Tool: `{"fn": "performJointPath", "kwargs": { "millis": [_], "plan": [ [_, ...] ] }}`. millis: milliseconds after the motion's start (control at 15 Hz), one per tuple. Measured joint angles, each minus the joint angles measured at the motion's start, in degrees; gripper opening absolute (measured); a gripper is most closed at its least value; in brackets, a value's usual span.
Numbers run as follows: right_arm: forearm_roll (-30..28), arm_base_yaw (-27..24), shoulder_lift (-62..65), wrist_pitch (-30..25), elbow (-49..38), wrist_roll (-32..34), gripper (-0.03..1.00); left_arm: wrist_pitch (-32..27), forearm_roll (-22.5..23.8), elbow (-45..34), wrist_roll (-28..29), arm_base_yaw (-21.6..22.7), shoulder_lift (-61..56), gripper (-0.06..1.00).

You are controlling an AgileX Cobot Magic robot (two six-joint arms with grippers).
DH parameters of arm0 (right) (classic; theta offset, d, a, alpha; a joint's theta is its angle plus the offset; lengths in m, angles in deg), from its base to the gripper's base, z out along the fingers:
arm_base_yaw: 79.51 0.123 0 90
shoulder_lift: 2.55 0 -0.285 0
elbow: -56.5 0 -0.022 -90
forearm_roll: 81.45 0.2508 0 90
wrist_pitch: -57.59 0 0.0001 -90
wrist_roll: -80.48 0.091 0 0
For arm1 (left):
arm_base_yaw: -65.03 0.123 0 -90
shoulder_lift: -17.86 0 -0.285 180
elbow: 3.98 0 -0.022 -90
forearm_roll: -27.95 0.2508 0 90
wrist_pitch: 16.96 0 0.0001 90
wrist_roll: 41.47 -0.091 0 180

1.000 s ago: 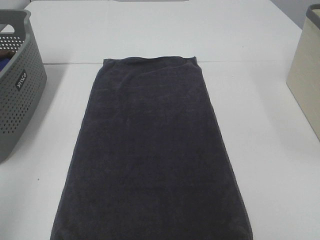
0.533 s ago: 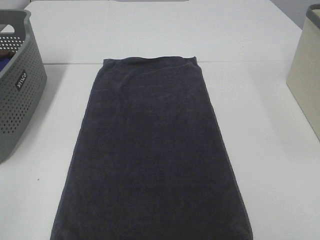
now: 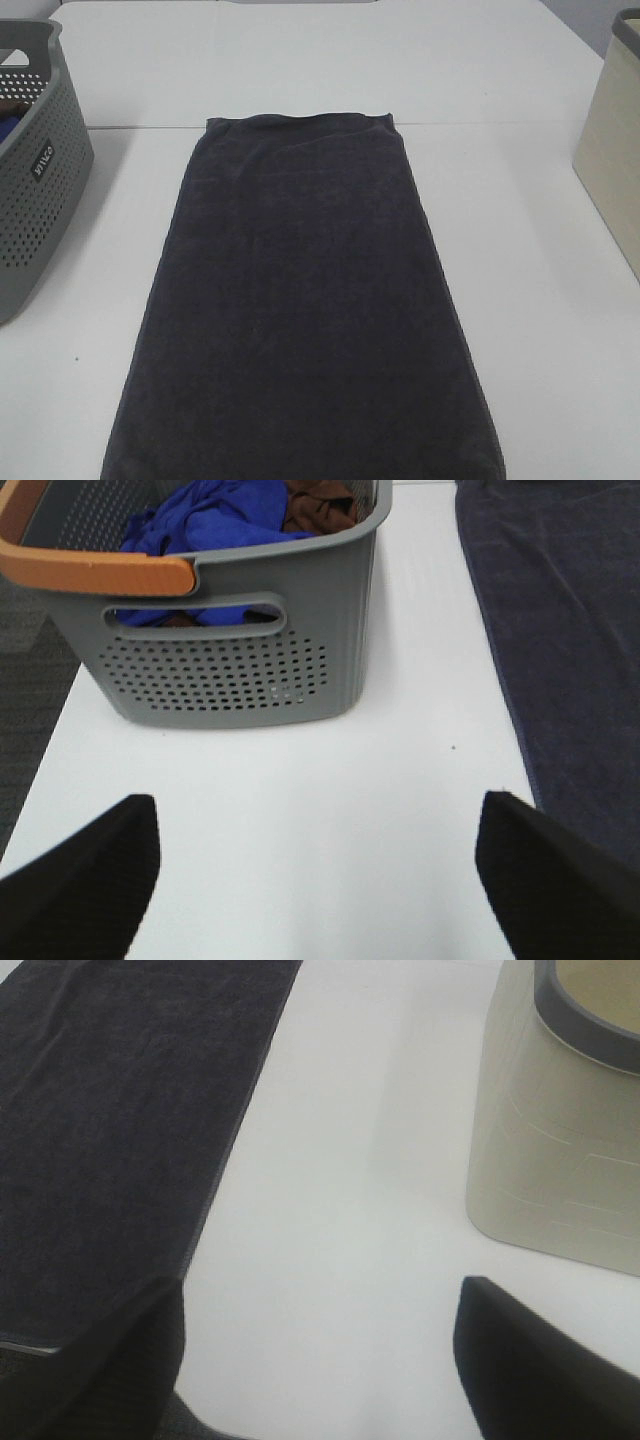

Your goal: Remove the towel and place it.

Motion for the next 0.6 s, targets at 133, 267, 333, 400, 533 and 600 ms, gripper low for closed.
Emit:
{"fn": "performJointPath", "kwargs": {
  "millis": [133, 267, 333, 400, 533, 600],
  "plan": [
    [0.0, 0.0, 0.0, 0.0, 0.0, 0.0, 0.73, 3.38, -3.67, -1.83, -1.03, 0.0, 0.0, 0.81],
    [0.0, 0.0, 0.0, 0.0, 0.0, 0.0, 0.73, 4.07, -4.76, -1.95, -1.66, 0.0, 0.0, 0.81],
    [0.0, 0.0, 0.0, 0.0, 0.0, 0.0, 0.73, 4.07, -4.93, -1.95, -1.78, 0.0, 0.0, 0.81],
    [0.0, 0.0, 0.0, 0.0, 0.0, 0.0, 0.73, 4.07, -4.98, -1.95, -1.83, 0.0, 0.0, 0.81],
    [0.0, 0.0, 0.0, 0.0, 0.0, 0.0, 0.73, 4.07, -5.04, -1.95, -1.83, -1.15, 0.0, 0.81],
    [0.0, 0.0, 0.0, 0.0, 0.0, 0.0, 0.73, 4.07, -5.04, -1.95, -1.83, -2.01, 0.0, 0.81]
  ]
}}
